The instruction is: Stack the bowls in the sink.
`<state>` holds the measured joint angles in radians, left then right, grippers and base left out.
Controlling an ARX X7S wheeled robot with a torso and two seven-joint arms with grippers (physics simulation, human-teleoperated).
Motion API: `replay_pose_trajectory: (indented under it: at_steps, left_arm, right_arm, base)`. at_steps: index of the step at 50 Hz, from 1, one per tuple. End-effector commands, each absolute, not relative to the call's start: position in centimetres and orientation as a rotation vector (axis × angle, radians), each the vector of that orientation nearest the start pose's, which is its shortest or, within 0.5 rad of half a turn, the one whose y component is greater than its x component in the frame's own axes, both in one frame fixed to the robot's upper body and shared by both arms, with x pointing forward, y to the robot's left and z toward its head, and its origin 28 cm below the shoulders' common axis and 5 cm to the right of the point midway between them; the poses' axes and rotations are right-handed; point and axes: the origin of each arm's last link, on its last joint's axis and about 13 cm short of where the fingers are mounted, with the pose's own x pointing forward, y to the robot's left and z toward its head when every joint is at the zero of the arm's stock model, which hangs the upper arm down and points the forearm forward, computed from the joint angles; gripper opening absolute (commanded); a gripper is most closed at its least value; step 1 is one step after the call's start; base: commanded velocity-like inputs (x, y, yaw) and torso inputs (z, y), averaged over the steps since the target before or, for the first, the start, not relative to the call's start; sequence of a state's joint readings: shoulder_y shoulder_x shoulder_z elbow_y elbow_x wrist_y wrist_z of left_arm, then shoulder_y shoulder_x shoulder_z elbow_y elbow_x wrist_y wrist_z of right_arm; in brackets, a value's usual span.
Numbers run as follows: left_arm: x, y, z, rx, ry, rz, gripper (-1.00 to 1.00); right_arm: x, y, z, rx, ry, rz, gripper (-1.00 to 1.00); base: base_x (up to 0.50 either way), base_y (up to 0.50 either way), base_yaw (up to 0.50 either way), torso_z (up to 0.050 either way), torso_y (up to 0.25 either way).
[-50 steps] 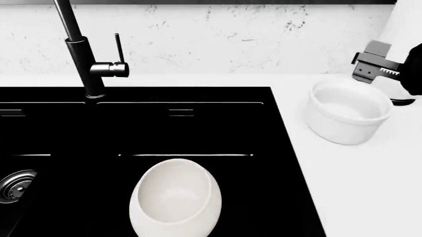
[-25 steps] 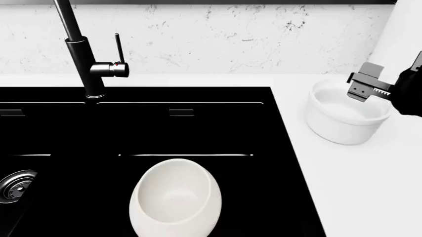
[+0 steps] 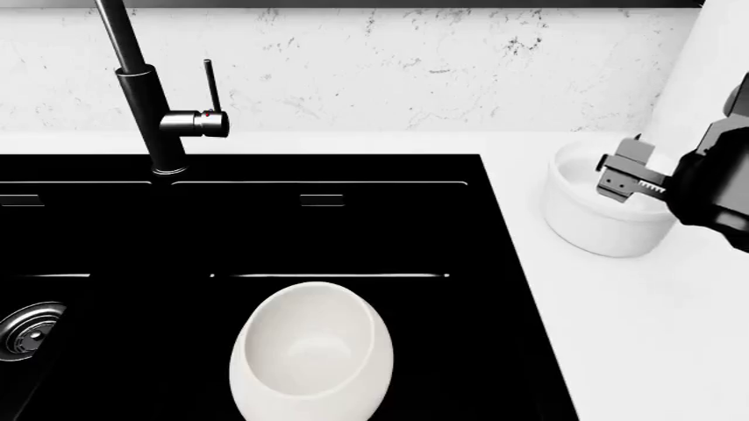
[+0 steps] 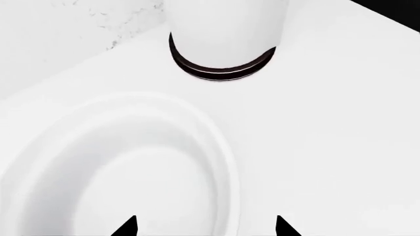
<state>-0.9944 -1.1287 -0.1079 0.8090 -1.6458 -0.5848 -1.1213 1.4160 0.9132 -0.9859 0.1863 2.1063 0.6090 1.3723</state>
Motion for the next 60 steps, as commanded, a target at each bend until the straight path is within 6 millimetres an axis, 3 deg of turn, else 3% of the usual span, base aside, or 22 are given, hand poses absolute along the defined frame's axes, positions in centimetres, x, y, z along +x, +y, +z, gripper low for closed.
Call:
replay_pose_trajectory:
  at_steps: [1, 27, 28, 44, 54, 60]
  left_arm:
    - [14.4, 28.1, 35.6, -0.123, -0.643, 0.200, 1.00]
    - [14.6, 28.0, 35.4, -0.120, -0.644, 0.199, 1.00]
    - [14.6, 27.9, 35.4, -0.120, -0.644, 0.199, 1.00]
    - [14.6, 27.9, 35.6, -0.121, -0.645, 0.200, 1.00]
    - [14.5, 28.0, 35.6, -0.123, -0.644, 0.203, 1.00]
    - [14.5, 28.1, 35.6, -0.124, -0.645, 0.204, 1.00]
  right_arm:
    - [30.4, -18.7, 28.7, 0.281, 0.617, -0.574, 1.00]
    - [30.8, -18.9, 25.6, 0.371, 0.651, -0.548, 1.00]
    - [30.8, -18.9, 25.6, 0.372, 0.651, -0.546, -1.00]
    - [30.6, -19.1, 26.1, 0.356, 0.641, -0.554, -1.00]
    - [30.1, -18.9, 29.9, 0.290, 0.514, -0.555, -1.00]
    - [30.0, -18.7, 30.9, 0.337, 0.452, -0.526, -1.00]
  base:
    - [0.00, 0.00, 0.00, 0.000, 0.000]
    - [0.00, 0.00, 0.00, 0.000, 0.000]
    - [0.00, 0.00, 0.00, 0.000, 0.000]
    - [0.00, 0.00, 0.00, -0.001, 0.000]
    - [0.00, 0.00, 0.00, 0.000, 0.000]
    - [0.00, 0.00, 0.00, 0.000, 0.000]
